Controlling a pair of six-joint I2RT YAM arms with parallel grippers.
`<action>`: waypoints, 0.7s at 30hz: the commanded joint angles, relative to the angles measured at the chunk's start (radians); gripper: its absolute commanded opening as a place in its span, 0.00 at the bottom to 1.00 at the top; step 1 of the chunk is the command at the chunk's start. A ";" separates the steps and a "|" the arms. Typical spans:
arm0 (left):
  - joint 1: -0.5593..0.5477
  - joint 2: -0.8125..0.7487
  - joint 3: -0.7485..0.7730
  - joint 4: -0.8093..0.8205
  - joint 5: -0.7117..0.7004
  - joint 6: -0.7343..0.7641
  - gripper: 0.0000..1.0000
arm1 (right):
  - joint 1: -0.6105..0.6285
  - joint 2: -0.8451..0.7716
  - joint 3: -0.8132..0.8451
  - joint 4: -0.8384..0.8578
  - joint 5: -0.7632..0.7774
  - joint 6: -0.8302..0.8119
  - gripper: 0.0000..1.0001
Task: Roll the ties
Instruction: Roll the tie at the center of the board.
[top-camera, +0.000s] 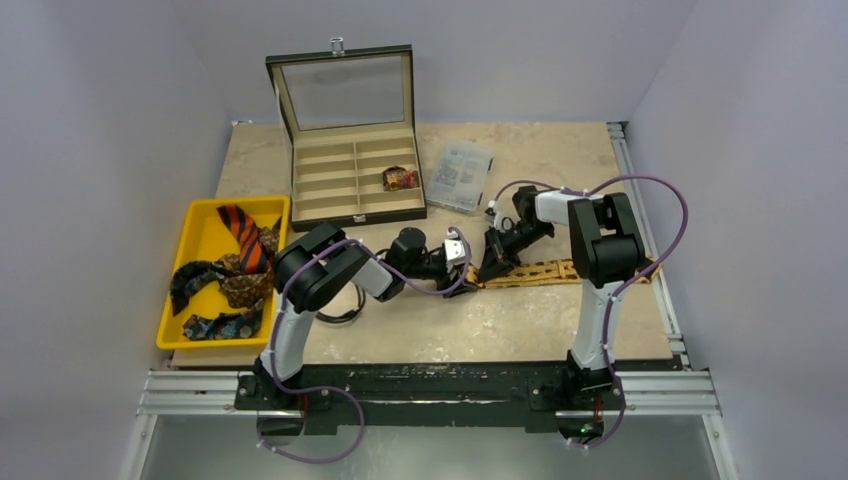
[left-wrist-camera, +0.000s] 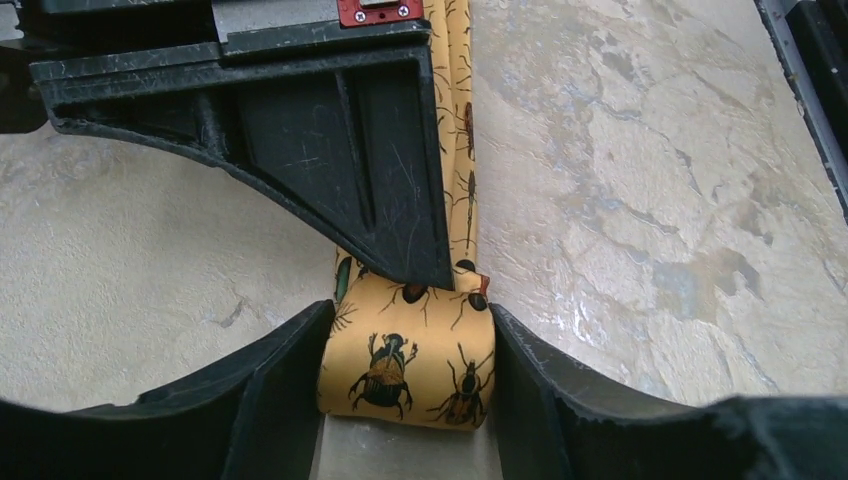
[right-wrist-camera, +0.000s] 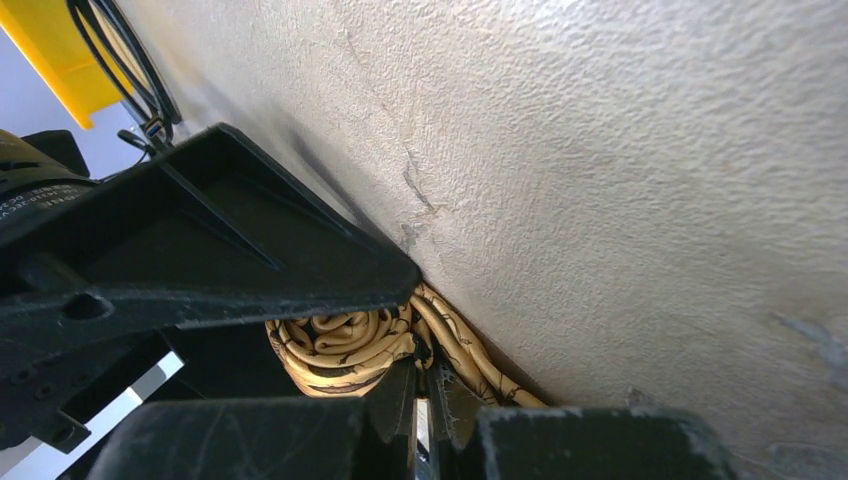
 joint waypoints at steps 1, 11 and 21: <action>-0.018 0.027 0.028 0.066 0.013 -0.067 0.49 | 0.031 0.047 -0.021 0.145 0.273 -0.066 0.00; -0.026 -0.089 0.024 -0.366 -0.171 0.147 0.12 | 0.045 0.015 0.024 0.121 0.135 -0.075 0.10; -0.019 -0.157 0.033 -0.721 -0.225 0.273 0.06 | 0.009 -0.153 0.029 -0.008 -0.082 -0.165 0.52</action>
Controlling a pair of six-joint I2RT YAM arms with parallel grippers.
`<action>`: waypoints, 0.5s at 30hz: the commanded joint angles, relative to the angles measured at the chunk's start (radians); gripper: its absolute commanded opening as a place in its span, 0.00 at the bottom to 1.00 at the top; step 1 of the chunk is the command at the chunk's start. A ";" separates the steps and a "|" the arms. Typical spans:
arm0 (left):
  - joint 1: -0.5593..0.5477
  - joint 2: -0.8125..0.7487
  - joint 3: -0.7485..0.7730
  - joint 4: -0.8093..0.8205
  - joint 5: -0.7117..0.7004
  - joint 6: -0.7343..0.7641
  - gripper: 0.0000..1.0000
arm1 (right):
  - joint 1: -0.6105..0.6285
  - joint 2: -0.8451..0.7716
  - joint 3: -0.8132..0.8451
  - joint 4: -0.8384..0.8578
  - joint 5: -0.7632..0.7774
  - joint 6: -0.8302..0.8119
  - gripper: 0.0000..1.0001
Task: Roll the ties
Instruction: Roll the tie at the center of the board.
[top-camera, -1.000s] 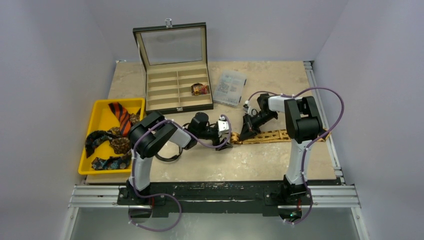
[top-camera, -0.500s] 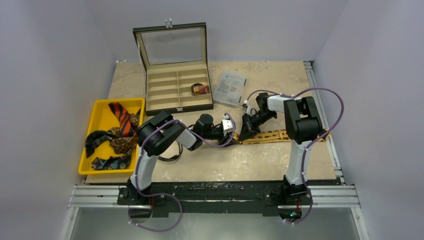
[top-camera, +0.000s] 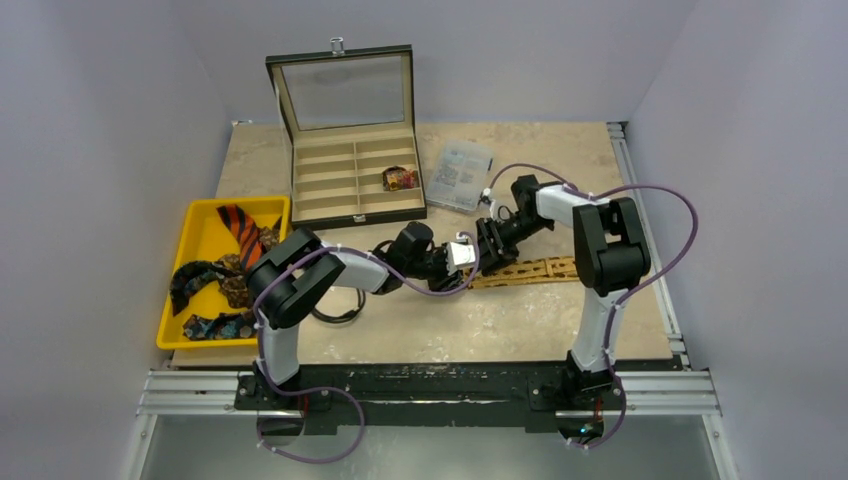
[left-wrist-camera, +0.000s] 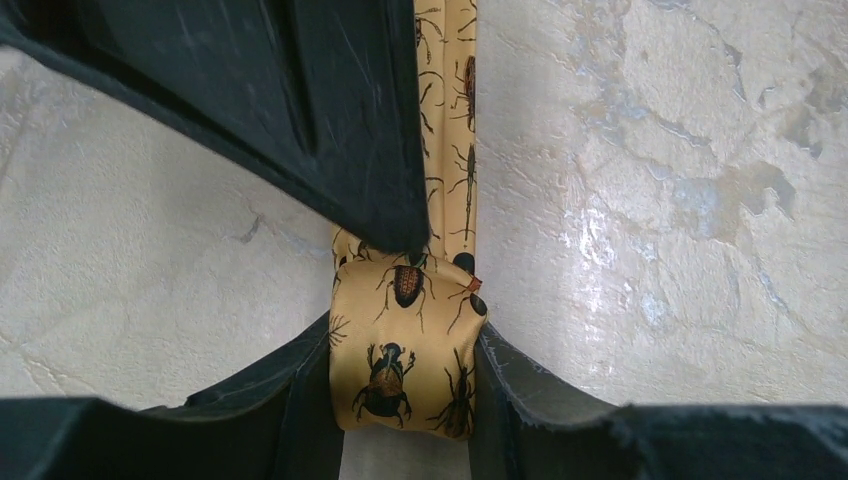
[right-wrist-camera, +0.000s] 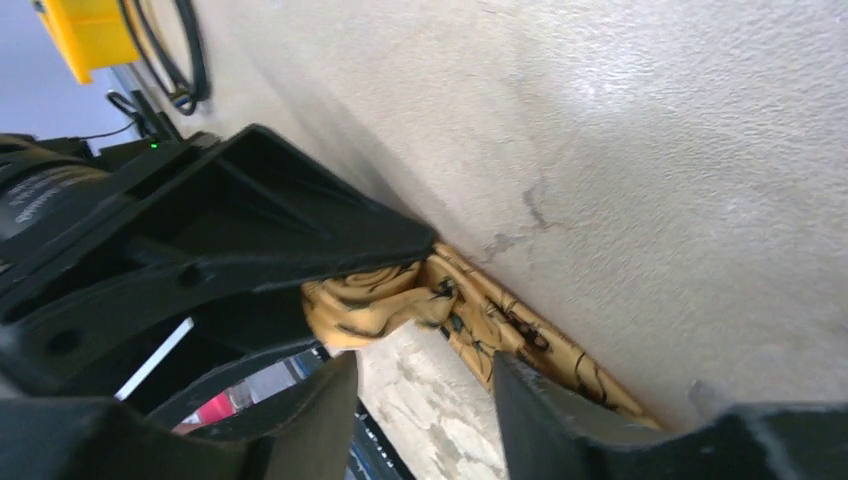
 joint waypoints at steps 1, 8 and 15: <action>0.007 0.017 0.019 -0.296 -0.067 0.059 0.06 | -0.011 -0.100 -0.015 0.015 -0.074 -0.039 0.57; 0.004 0.028 0.073 -0.363 -0.104 0.036 0.07 | 0.049 -0.102 -0.062 0.137 -0.139 0.100 0.55; 0.003 0.041 0.104 -0.406 -0.117 0.018 0.09 | 0.063 -0.036 -0.046 0.158 -0.088 0.099 0.33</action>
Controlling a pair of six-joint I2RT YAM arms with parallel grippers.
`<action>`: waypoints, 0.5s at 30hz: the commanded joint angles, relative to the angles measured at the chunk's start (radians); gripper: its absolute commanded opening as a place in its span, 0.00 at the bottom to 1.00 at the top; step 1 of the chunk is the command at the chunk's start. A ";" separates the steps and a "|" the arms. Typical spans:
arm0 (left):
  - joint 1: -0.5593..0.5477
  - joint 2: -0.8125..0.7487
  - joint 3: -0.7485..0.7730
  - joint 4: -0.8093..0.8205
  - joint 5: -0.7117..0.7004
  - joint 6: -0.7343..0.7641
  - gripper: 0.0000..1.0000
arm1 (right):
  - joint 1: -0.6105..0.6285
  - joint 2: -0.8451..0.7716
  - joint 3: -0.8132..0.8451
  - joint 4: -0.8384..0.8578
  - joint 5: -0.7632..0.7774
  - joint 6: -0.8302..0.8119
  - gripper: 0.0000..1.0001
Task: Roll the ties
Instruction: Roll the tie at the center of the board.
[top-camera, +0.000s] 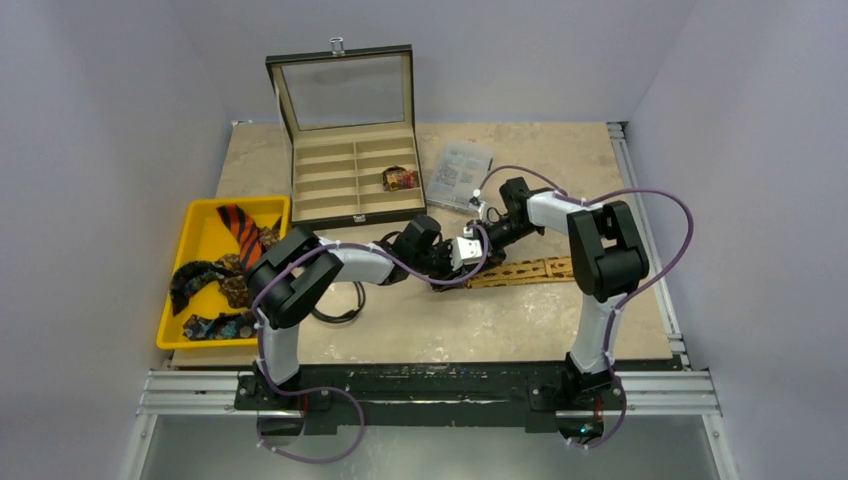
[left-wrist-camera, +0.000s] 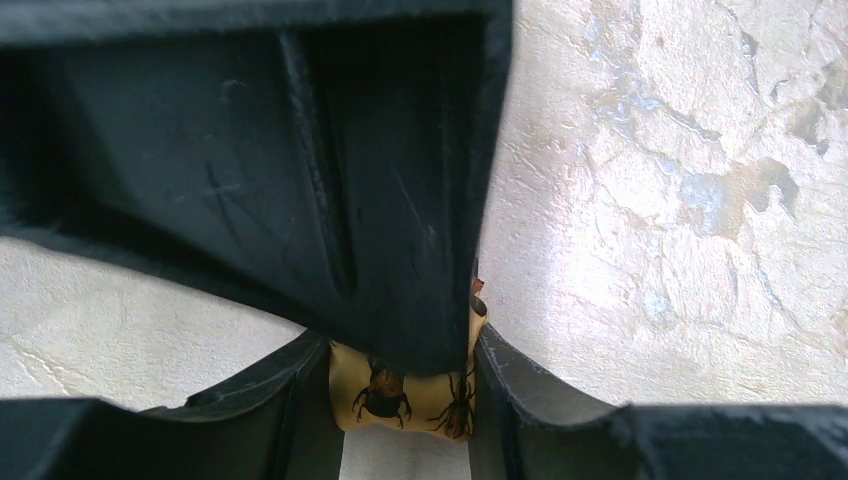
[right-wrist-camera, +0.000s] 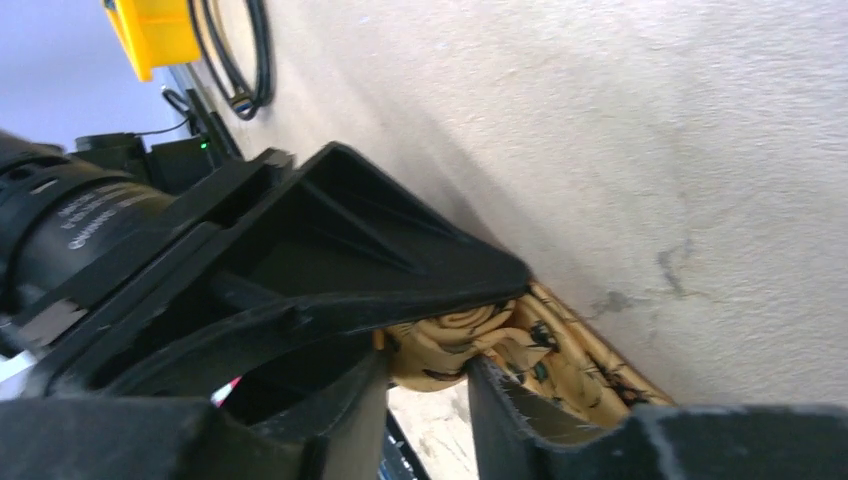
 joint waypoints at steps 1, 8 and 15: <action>0.004 0.049 -0.002 -0.173 -0.084 -0.007 0.09 | -0.002 0.039 0.022 0.028 0.024 0.005 0.24; 0.006 0.042 -0.001 -0.167 -0.062 -0.019 0.15 | -0.014 0.089 0.037 -0.010 0.153 -0.056 0.00; 0.036 0.010 -0.033 0.024 0.039 -0.069 0.49 | -0.033 0.136 0.017 -0.002 0.266 -0.077 0.00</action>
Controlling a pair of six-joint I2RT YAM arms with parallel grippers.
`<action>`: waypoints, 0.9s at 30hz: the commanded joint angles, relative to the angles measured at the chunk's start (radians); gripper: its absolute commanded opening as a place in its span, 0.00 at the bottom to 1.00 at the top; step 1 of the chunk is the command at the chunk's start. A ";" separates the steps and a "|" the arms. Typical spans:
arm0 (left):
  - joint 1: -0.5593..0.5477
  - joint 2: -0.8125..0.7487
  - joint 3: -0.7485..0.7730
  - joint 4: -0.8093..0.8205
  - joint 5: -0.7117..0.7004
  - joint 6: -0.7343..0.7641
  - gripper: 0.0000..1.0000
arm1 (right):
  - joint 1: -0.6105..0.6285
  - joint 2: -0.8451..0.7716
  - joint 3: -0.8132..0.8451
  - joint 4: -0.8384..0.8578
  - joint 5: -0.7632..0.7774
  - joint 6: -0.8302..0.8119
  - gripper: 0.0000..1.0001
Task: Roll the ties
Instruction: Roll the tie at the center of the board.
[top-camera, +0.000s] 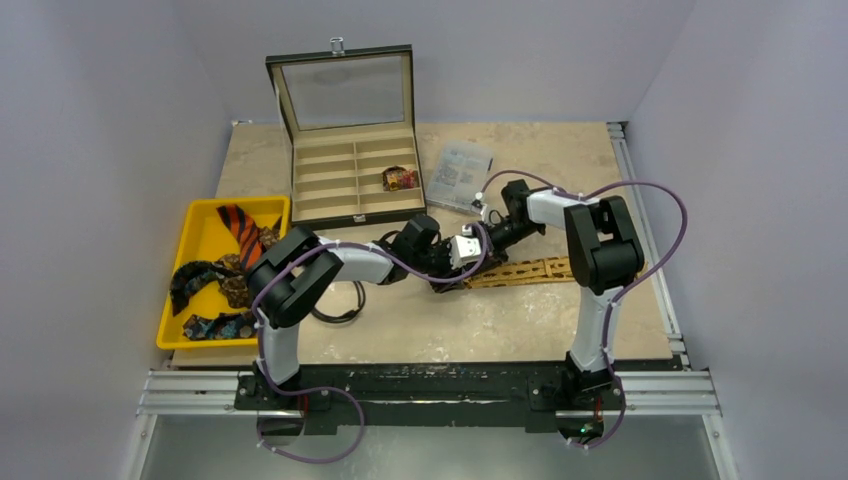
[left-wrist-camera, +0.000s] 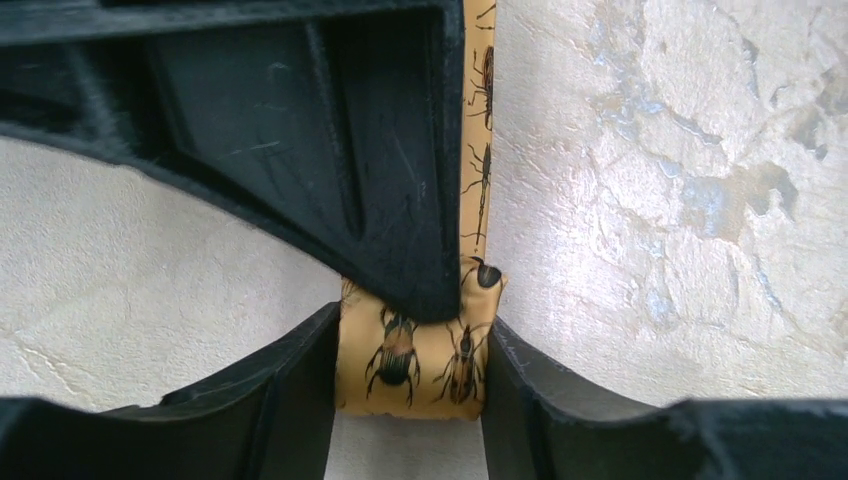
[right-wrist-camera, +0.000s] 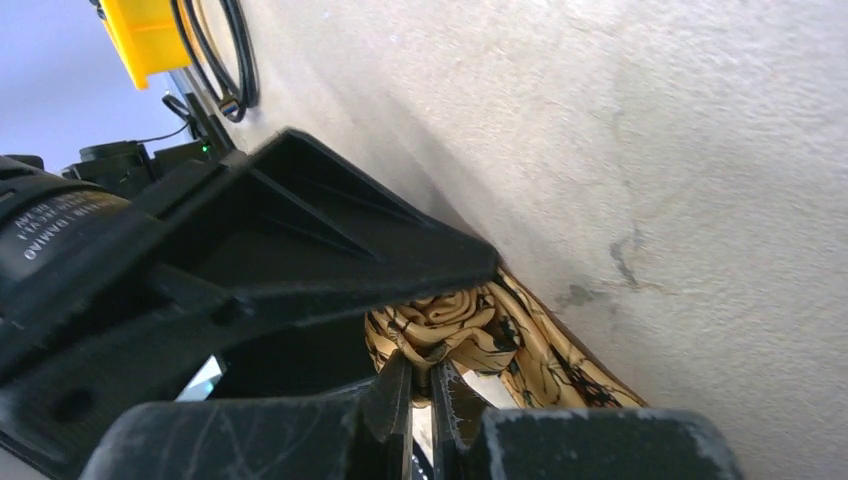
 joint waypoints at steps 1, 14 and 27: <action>0.041 0.003 -0.052 0.077 0.043 -0.061 0.51 | -0.024 0.076 -0.015 0.039 0.252 -0.073 0.00; 0.065 0.066 -0.161 0.570 0.195 -0.126 0.69 | -0.037 0.110 -0.040 0.055 0.379 -0.068 0.00; 0.011 0.183 -0.083 0.607 0.161 -0.101 0.43 | -0.037 0.187 0.062 0.034 0.424 -0.051 0.00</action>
